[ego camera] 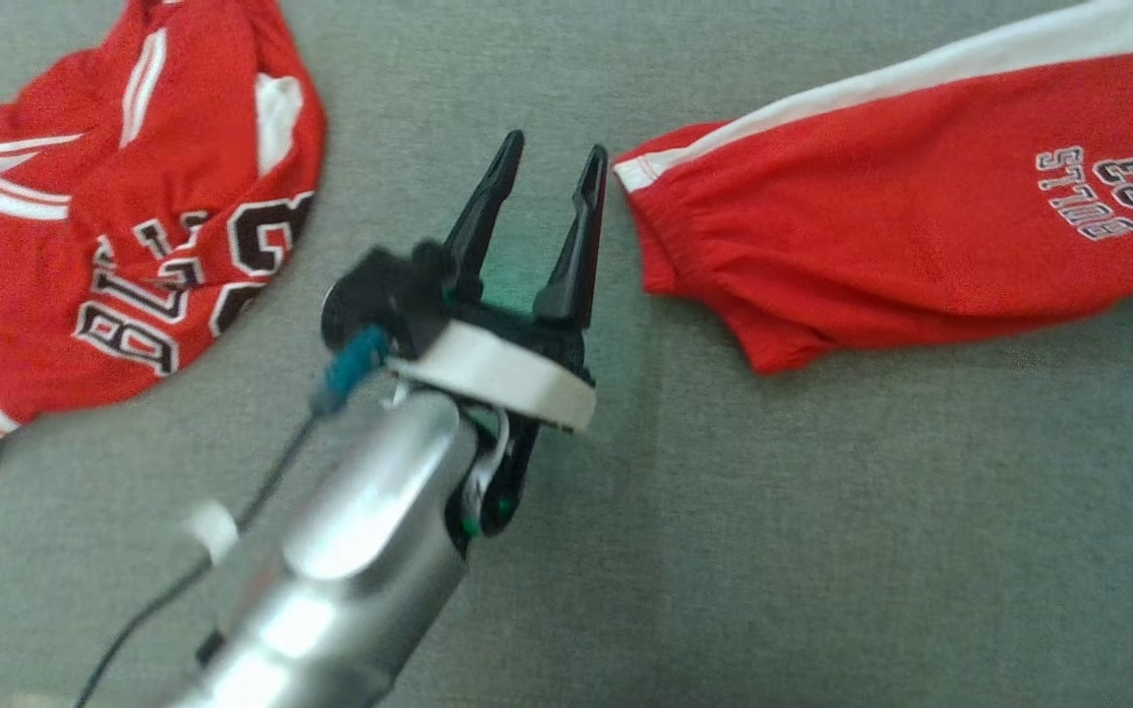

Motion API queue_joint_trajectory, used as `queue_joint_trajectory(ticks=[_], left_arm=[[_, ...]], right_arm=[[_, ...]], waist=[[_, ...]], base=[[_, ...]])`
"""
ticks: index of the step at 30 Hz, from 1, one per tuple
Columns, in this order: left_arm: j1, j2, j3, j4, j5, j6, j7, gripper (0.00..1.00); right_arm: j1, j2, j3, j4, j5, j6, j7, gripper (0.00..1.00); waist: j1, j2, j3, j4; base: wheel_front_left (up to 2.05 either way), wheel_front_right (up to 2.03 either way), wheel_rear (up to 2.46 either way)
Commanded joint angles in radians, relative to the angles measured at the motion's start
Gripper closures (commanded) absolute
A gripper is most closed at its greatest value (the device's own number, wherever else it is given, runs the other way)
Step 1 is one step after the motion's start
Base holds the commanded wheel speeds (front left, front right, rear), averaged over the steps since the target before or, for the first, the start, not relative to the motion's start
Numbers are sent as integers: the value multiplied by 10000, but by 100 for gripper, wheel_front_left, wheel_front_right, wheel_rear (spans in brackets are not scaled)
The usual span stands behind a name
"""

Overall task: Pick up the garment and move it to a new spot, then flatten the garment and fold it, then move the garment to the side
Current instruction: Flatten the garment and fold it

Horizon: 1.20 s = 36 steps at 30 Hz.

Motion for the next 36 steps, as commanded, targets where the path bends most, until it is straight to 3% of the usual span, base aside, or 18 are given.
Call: queue_joint_trajectory(ticks=[1, 6, 16, 17, 19, 27, 36], left_arm=[[186, 129, 415, -425, 382, 141, -90, 0], [1811, -45, 1318, -1884, 2699, 988, -93, 0], [4009, -202, 1971, -3524, 4473, 1366, -94, 0], [4088, -203, 1992, -3593, 4525, 1407, -94, 0], [4227, -204, 2056, -3646, 4638, 1449, -94, 0], [4688, -206, 2622, -3501, 5385, 1373, -95, 0], [5088, -173, 3058, -3325, 5754, 964, -95, 0]], right_arm=[[141, -125, 78, -264, 92, -9, 32, 0], [682, -234, -60, -4, 566, -9, 414, 0], [1373, -456, -529, 1640, 250, -9, 1849, 0], [1424, -423, -533, 1702, 250, -9, 1985, 41], [1514, -322, -512, 1711, 313, -9, 2142, 100], [1943, -159, -918, 1492, 245, -9, 1496, 100], [2251, -797, -1312, 1423, 109, -9, 807, 100]], waist=[[3, 0, -135, 180], [3, 0, -387, 817], [3, 0, -811, 1981], [3, 0, -865, 2008], [3, 0, -1001, 2006], [3, 0, -1764, 1383], [3, 0, -2186, 438]], base=[[0, 0, 0], [0, 0, 0], [0, 0, 0], [0, 0, 0], [0, 0, 0], [0, 0, 0], [0, 0, 0]])
